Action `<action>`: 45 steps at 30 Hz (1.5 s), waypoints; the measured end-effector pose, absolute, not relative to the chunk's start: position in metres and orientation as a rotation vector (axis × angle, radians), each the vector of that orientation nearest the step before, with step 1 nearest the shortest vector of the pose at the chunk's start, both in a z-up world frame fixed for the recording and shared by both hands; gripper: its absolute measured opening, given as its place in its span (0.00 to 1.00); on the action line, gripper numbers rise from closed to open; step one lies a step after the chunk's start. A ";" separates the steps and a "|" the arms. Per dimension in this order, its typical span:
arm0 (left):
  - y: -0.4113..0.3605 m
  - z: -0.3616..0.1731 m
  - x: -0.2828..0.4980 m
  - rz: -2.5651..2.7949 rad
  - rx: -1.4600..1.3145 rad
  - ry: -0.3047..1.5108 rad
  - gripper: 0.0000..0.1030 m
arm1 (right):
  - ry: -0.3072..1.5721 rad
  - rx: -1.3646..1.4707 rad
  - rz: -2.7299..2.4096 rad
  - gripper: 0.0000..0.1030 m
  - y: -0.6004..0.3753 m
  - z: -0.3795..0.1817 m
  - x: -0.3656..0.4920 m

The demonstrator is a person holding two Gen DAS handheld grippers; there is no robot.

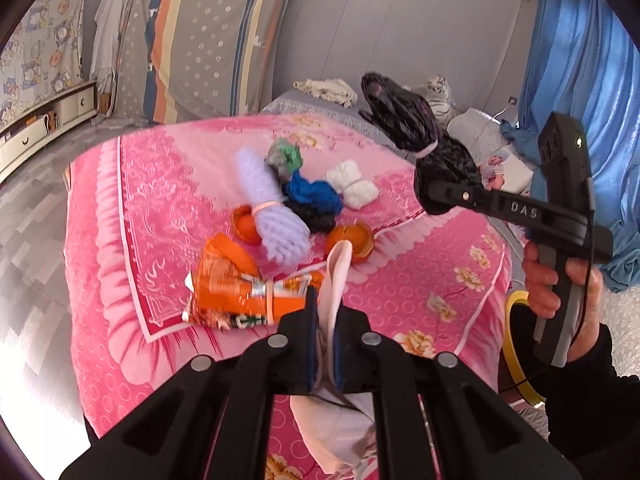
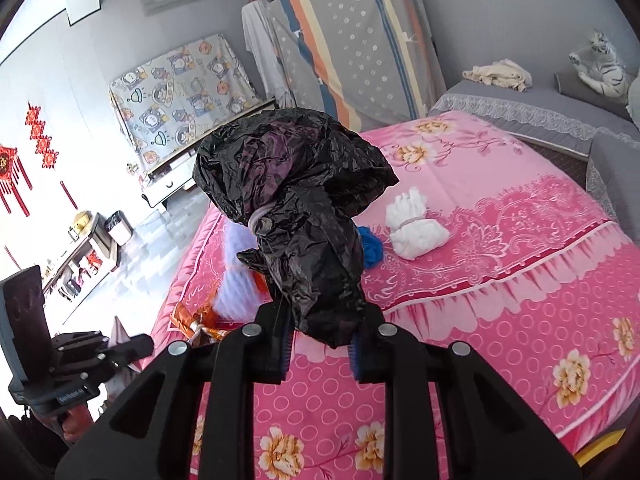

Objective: Collect trash
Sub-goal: 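Carry the beige bag and black plastic bag with both tools over the yellow bin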

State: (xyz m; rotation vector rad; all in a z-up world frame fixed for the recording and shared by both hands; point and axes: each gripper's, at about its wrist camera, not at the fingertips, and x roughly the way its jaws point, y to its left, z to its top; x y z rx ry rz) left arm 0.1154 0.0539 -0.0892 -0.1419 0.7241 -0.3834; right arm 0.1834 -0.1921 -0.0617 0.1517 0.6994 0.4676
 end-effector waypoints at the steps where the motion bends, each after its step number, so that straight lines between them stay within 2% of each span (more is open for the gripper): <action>1: 0.054 -0.086 0.113 -0.382 -0.140 0.714 0.05 | 0.693 0.153 0.463 0.20 -0.194 -0.060 0.181; 24: 0.014 -0.051 0.099 -0.468 -0.094 0.637 0.05 | 0.583 0.209 0.367 0.20 -0.258 -0.035 0.129; 45: -0.102 -0.031 0.122 -0.715 -0.020 0.577 0.05 | 0.525 0.272 0.096 0.20 -0.355 -0.034 0.062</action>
